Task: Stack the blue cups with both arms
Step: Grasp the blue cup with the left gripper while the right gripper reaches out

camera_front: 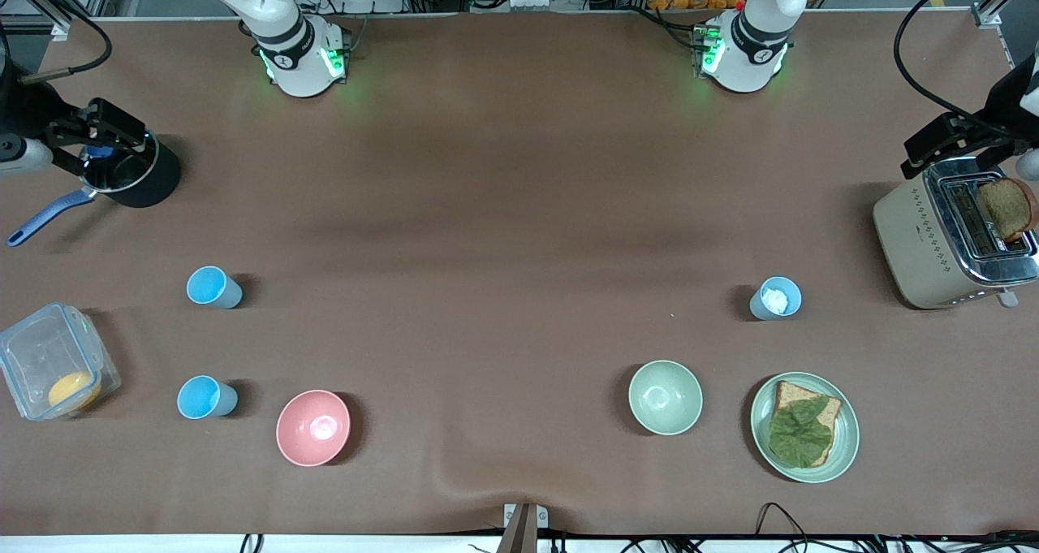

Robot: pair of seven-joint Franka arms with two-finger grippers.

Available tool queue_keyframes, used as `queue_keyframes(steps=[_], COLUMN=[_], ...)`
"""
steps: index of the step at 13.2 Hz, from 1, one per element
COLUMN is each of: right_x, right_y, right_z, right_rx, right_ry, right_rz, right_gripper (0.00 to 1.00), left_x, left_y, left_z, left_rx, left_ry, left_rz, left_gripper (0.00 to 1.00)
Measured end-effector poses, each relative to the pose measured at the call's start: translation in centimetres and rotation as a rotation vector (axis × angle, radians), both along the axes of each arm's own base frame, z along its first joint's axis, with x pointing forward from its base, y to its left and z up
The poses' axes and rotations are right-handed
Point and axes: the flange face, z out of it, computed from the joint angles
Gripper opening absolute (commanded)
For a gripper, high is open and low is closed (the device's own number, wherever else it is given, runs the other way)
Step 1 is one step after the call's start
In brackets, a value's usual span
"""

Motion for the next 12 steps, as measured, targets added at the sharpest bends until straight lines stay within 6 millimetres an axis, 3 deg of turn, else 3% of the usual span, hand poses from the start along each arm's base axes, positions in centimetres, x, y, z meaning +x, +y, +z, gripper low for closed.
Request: queue_keyframes(steps=[3,5,7,9,11,12], right_x=[0.0,0.0,-0.1,-0.3,-0.3,-0.3], right_y=[0.0,0.0,-0.3,-1.3,-1.7,-1.6], right_z=[0.0,-0.1,-0.3,-0.3,-0.3,-0.3], right_rx=[0.0,0.0,0.001,0.003,0.003,0.003], right_ry=[-0.002,0.003,0.023,0.027,0.028,0.029], right_rz=[0.0,0.001,-0.004,-0.021,-0.025,-0.024], right_gripper=[1.0,1.0,1.0,1.0,1.0,1.0], left_x=[0.0,1.0,3.6,6.6,7.6,7.8], left_y=[-0.2,-0.8,-1.5,-0.5,1.0,1.4], left_z=[-0.1,-2.2,-8.9,-17.9,-26.4,-29.5], left_rx=[0.004,0.007,0.012,0.011,0.008,0.007], left_ry=[0.001,0.044,0.127,0.11,0.081,0.083], left_rz=[-0.006,-0.021,-0.034,-0.019,-0.004,-0.003], left_gripper=[1.0,1.0,1.0,1.0,0.97,0.93])
